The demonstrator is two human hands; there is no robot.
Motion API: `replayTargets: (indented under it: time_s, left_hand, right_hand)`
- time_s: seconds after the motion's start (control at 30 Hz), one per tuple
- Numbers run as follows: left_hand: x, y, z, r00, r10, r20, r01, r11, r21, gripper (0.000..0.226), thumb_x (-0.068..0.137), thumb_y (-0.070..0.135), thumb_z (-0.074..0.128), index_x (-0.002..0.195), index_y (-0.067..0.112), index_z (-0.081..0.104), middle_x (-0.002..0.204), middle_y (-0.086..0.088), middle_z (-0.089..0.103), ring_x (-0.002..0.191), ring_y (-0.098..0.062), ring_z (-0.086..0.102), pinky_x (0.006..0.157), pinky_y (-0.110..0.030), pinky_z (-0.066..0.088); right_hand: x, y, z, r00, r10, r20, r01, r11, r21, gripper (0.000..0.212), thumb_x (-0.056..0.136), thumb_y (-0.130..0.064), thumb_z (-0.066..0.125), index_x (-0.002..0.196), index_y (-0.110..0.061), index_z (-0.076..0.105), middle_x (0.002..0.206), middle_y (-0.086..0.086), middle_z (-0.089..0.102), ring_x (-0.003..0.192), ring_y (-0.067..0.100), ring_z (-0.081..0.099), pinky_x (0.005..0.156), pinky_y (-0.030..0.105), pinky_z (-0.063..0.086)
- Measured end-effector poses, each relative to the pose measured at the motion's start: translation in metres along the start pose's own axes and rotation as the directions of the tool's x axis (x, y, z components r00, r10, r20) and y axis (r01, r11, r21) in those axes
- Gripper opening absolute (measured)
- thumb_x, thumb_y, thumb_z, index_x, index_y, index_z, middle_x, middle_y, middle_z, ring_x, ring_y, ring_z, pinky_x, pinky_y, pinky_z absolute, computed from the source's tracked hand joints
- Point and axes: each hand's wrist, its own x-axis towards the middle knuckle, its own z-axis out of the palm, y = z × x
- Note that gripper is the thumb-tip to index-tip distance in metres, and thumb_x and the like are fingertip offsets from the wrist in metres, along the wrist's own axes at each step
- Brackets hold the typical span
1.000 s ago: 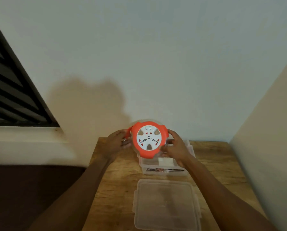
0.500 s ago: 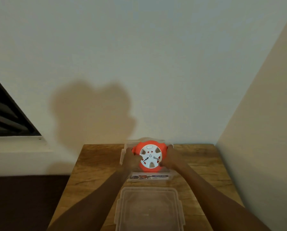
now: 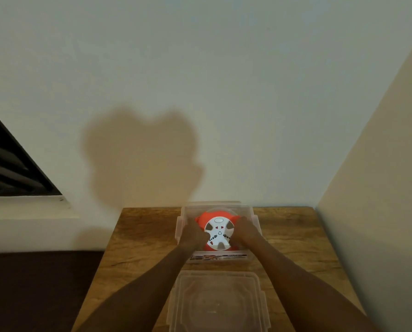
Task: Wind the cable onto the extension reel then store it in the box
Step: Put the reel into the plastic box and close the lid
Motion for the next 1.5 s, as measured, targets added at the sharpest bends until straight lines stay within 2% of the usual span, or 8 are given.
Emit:
replayTargets:
  time_s: [0.3,0.47,0.57,0.67,0.73,0.9,1.07,1.5]
  left_hand:
    - [-0.015,0.006,-0.004,0.976,0.218,-0.017,-0.188,0.877,0.442,0.029,0.102,0.013,0.062,0.13,0.011,0.068,0.124,-0.007,0.073,0.106,-0.02,0.071,0.094,-0.029,0.06]
    - [-0.03,0.003,-0.012,0.924,0.359,-0.133,-0.19,0.731,0.656,0.037,0.103,0.032,0.057,0.132,0.011,0.067,0.141,-0.016,0.057,0.131,-0.032,0.051,0.109,-0.043,0.048]
    - [-0.049,-0.007,-0.025,0.854,0.471,-0.222,-0.292,0.786,0.546,0.04,0.102,0.038,0.058,0.133,0.014,0.065,0.134,-0.014,0.061,0.12,-0.03,0.058,0.094,-0.038,0.054]
    - [-0.07,-0.043,-0.035,0.734,0.601,-0.316,-0.445,0.777,0.445,0.017,0.095,0.027,0.07,0.095,0.01,0.07,0.097,-0.01,0.069,0.087,-0.025,0.059,0.07,-0.034,0.053]
    - [-0.087,-0.073,-0.035,0.784,0.549,-0.288,-0.424,0.814,0.397,0.016,0.093,0.025,0.074,0.085,0.013,0.066,0.09,-0.005,0.066,0.082,-0.019,0.058,0.066,-0.033,0.056]
    - [-0.123,-0.134,-0.017,0.99,0.095,-0.106,-0.064,0.961,0.268,0.027,0.103,0.029,0.058,0.126,0.017,0.064,0.128,-0.003,0.061,0.114,-0.019,0.06,0.096,-0.031,0.052]
    - [-0.139,-0.13,-0.007,0.998,-0.059,0.01,0.058,0.993,0.099,0.018,0.101,0.019,0.061,0.117,0.022,0.069,0.122,-0.003,0.069,0.104,-0.015,0.063,0.085,-0.026,0.052]
    - [-0.171,-0.089,-0.051,0.992,-0.082,-0.094,0.038,0.914,-0.403,0.021,0.098,0.007,0.063,0.094,0.023,0.075,0.095,-0.001,0.077,0.091,-0.022,0.072,0.075,-0.034,0.057]
  right_hand:
    - [-0.008,0.004,0.005,0.997,-0.032,-0.065,0.028,0.998,-0.061,0.052,0.08,-0.01,0.079,0.128,-0.015,0.06,0.121,0.005,0.066,0.1,0.018,0.067,0.083,0.026,0.056]
    - [-0.026,0.006,0.001,0.987,-0.111,-0.117,0.116,0.992,0.04,0.055,0.081,-0.01,0.075,0.131,-0.02,0.056,0.12,0.0,0.067,0.088,0.013,0.067,0.073,0.022,0.056]
    - [-0.049,0.012,-0.007,0.94,-0.218,-0.261,0.245,0.966,0.077,0.041,0.087,-0.016,0.066,0.127,-0.023,0.059,0.108,-0.002,0.07,0.085,0.011,0.066,0.068,0.014,0.047]
    - [-0.078,0.025,-0.001,0.87,-0.124,-0.477,0.274,0.926,0.259,0.008,0.088,-0.014,0.064,0.088,-0.023,0.063,0.08,-0.011,0.064,0.07,0.004,0.06,0.053,0.01,0.044]
    - [-0.097,0.041,0.015,0.836,0.019,-0.549,0.26,0.867,0.425,0.016,0.087,-0.008,0.065,0.079,-0.021,0.061,0.073,-0.011,0.062,0.067,0.004,0.058,0.055,0.013,0.046]
    - [-0.142,0.079,0.064,0.846,0.415,-0.334,-0.075,0.714,0.697,0.017,0.086,-0.012,0.067,0.074,-0.024,0.063,0.072,-0.007,0.067,0.071,0.015,0.065,0.06,0.03,0.051]
    - [-0.166,0.091,0.078,0.888,0.433,-0.152,-0.276,0.768,0.578,0.006,0.085,-0.017,0.066,0.085,-0.023,0.065,0.086,-0.006,0.068,0.081,0.014,0.064,0.07,0.031,0.051]
    - [-0.19,0.073,-0.007,0.949,0.279,-0.147,-0.074,0.649,0.758,0.022,0.087,-0.01,0.068,0.076,-0.026,0.078,0.073,-0.006,0.075,0.068,0.015,0.071,0.061,0.029,0.056]
